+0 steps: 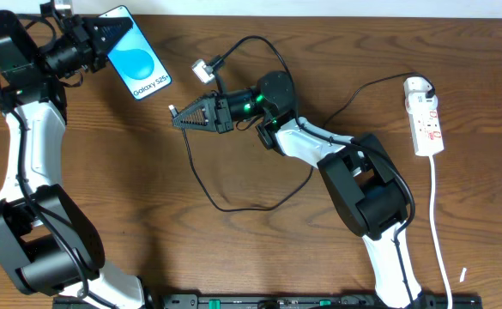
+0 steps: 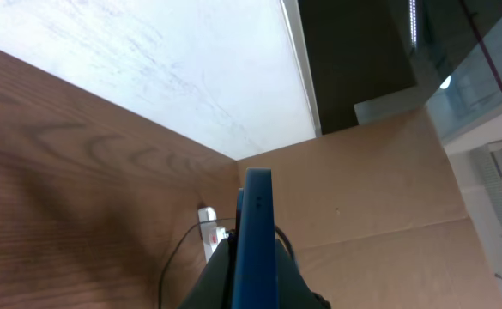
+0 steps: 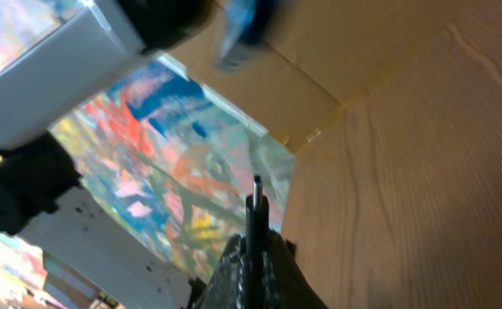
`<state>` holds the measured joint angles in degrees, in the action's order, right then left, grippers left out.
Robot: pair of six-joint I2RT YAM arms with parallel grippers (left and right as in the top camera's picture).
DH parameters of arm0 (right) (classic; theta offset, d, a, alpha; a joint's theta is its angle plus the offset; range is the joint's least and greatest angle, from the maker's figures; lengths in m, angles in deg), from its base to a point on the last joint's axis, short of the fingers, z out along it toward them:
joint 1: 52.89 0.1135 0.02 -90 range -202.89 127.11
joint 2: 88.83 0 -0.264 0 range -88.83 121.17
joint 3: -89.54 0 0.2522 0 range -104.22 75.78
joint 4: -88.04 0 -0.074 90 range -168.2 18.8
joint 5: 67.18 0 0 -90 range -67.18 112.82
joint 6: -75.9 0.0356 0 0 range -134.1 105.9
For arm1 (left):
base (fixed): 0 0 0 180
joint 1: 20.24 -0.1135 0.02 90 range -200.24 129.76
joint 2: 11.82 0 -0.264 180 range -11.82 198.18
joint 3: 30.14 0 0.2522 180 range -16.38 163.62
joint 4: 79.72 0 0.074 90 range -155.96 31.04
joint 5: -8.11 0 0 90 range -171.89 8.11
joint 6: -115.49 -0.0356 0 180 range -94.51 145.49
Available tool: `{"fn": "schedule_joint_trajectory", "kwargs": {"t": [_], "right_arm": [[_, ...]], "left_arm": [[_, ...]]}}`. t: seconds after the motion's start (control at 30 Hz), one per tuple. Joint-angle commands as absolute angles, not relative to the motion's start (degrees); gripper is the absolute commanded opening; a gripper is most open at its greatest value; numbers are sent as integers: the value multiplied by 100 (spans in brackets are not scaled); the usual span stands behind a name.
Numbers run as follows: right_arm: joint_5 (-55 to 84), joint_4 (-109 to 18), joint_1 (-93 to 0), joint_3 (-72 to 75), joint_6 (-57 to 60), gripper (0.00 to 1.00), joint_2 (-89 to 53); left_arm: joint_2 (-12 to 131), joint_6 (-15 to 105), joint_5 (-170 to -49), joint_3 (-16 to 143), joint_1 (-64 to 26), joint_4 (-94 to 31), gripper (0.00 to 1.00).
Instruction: Plug charger to phone and switch on socket
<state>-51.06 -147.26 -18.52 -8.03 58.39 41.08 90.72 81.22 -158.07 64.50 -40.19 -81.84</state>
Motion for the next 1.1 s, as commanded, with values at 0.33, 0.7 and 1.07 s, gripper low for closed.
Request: {"fn": "schedule_joint_trajectory", "kwargs": {"t": [0.33,0.7,1.07], "right_arm": [[-4949,-15132,-1870,-823,6558,1,4081],[-4811,-15135,-1911,-823,6604,1,4081],[-4781,-15421,-1911,-823,6759,1,4081]], "left_arm": [[9074,8148,-15949,6446,-3743,-8241,7],[9074,7995,-16128,6446,-3737,-8237,8],[9074,7783,-16185,6446,-3686,-8237,7]]}}
